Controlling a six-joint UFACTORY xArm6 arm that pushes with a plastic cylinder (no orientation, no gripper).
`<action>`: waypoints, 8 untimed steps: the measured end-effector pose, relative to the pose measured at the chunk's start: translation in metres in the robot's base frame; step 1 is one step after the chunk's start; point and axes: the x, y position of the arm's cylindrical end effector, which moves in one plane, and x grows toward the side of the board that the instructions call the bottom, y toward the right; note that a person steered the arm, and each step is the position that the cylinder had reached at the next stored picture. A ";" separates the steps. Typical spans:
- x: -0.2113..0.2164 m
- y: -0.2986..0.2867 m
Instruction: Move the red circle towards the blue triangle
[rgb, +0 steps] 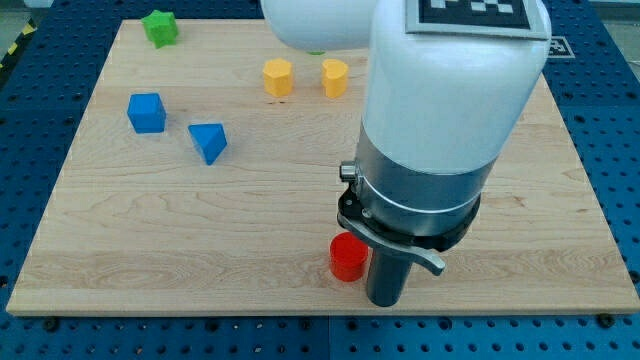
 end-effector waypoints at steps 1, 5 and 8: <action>-0.001 0.000; -0.043 -0.037; -0.087 -0.101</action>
